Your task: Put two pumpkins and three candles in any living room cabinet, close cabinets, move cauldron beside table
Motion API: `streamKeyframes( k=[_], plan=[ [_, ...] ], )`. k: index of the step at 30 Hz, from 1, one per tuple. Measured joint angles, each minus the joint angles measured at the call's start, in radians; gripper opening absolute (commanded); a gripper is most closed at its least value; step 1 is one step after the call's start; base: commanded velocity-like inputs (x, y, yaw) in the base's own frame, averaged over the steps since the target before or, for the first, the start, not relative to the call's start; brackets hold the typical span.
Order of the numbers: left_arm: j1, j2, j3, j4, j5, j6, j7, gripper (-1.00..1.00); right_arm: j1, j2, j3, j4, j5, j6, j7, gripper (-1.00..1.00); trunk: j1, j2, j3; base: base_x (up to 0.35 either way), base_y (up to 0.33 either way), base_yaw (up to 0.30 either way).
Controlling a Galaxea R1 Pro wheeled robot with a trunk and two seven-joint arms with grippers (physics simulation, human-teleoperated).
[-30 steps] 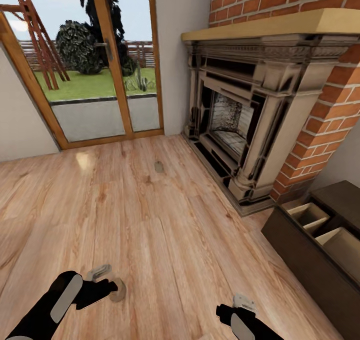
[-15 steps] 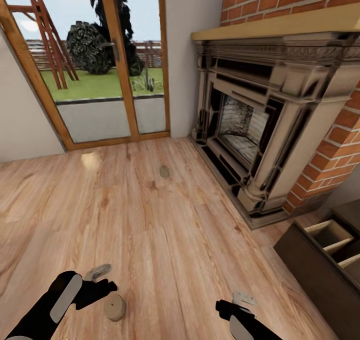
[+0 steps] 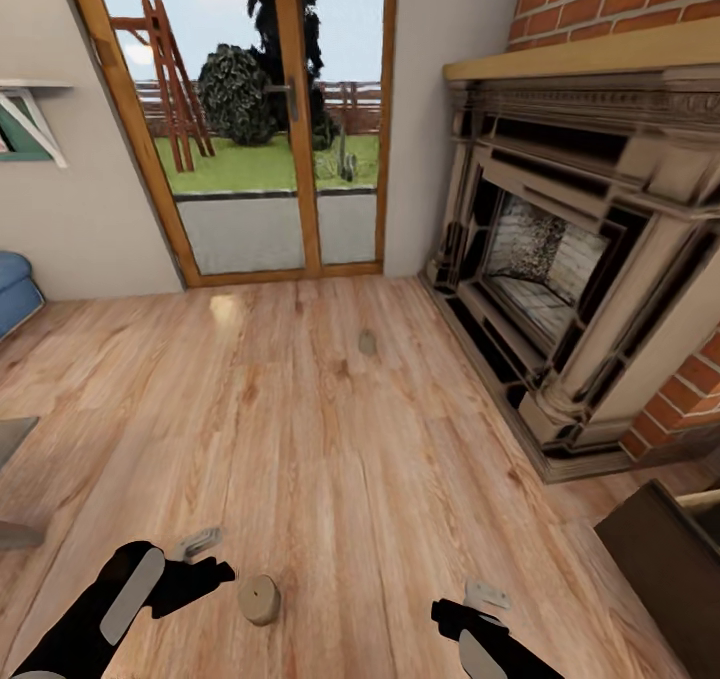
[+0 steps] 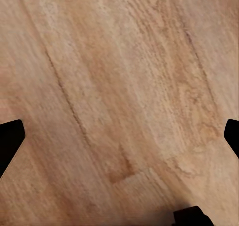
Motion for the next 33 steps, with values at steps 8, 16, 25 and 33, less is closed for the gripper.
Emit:
streamKeyframes(
  k=[8,16,25,33],
  plan=[
    [0.0,0.001,-0.001,0.0,0.0,0.0,-0.001,1.0,0.0,0.0,-0.001,0.0,0.0,0.001,0.0,1.0,0.0,0.0,-0.003,0.284,0.0,0.29],
    [0.0,0.002,0.0,0.0,0.0,0.0,-0.003,1.0,-0.001,0.0,-0.006,-0.001,-0.002,0.029,0.0,1.0,0.0,0.0,-0.008,0.107,0.0,0.28],
    [0.0,0.001,-0.003,0.0,0.0,0.0,-0.003,1.0,-0.094,-0.006,-0.056,-0.251,-0.014,0.394,-0.035,1.0,0.0,0.0,-0.015,0.004,0.0,0.232],
    [0.0,-0.005,-0.011,0.0,-0.001,-0.01,-0.002,1.0,-0.106,0.02,-0.168,-0.542,-0.02,0.548,-0.215,1.0,0.0,0.0,-0.017,0.0,-0.001,0.032]
  ],
)
